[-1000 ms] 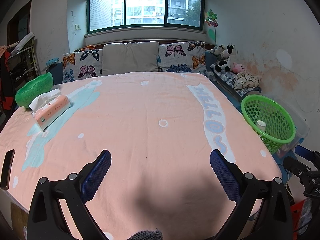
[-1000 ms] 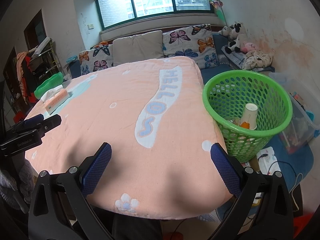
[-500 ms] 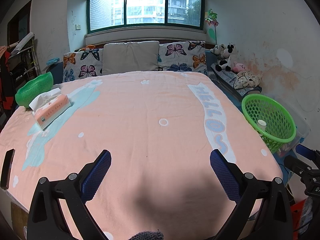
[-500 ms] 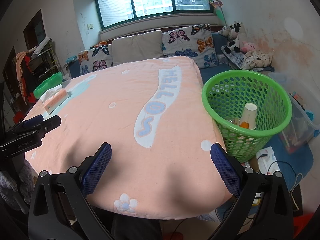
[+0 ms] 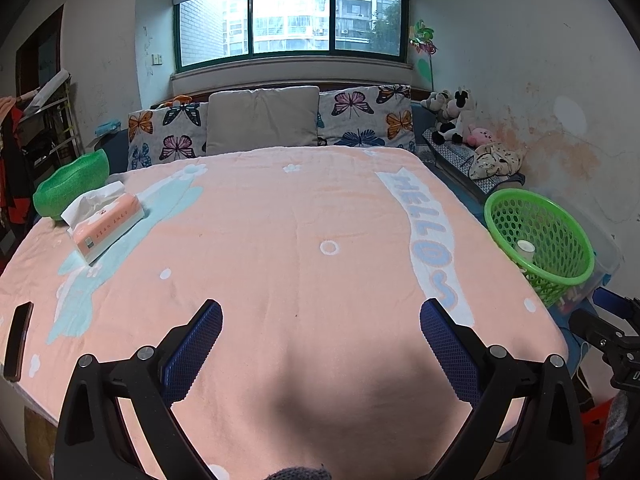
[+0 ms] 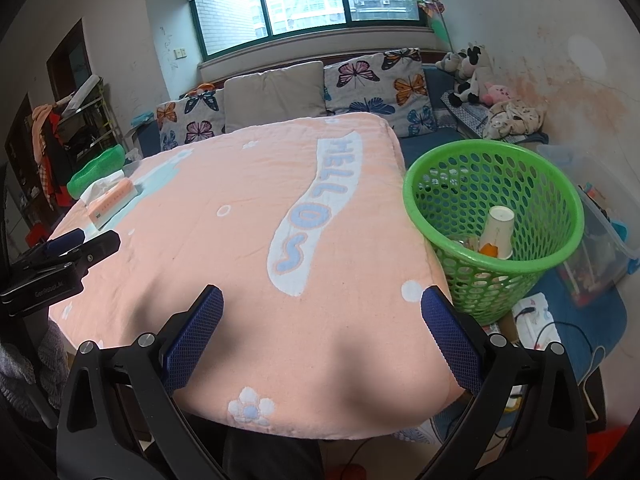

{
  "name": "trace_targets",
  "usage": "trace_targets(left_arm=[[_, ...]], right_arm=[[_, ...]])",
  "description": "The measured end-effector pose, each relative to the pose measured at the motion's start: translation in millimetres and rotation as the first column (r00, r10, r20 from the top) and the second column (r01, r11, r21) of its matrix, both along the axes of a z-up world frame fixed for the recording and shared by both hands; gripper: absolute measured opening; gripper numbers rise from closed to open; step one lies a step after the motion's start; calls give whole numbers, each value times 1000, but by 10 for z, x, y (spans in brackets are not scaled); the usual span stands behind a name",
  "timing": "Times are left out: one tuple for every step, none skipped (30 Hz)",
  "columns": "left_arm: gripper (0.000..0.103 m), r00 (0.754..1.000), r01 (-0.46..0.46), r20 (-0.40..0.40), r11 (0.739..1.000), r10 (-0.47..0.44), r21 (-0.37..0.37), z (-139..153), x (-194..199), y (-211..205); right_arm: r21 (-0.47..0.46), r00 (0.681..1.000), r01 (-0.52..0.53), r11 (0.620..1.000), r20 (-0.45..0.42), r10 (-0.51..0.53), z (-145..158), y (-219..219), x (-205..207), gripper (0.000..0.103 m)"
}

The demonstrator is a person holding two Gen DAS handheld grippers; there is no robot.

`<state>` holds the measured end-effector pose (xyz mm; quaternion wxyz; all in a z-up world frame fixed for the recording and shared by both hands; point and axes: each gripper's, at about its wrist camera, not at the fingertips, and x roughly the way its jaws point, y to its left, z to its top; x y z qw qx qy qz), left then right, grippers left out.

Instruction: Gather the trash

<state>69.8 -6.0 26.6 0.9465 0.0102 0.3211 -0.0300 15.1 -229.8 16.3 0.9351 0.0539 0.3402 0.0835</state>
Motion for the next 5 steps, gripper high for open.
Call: trace_targets(left_arm=[[96, 1000, 0, 0, 1000, 0, 1, 2, 3, -8], [96, 1000, 0, -1, 1000, 0, 1, -1, 2, -3], [96, 1000, -1, -1, 1000, 1, 2, 3, 6, -10], [96, 1000, -2, -1, 1000, 2, 2, 5, 7, -19], [96, 1000, -3, -2, 1000, 3, 1, 2, 8, -10]], right_arm=[[-1, 1000, 0, 1000, -1, 0, 0, 0, 1, 98], [-1, 1000, 0, 1000, -1, 0, -2, -1, 2, 98], [0, 1000, 0, 1000, -1, 0, -3, -3, 1, 98], [0, 1000, 1, 1000, 0, -1, -1, 2, 0, 98], [1, 1000, 1, 1000, -1, -1, -1, 2, 0, 98]])
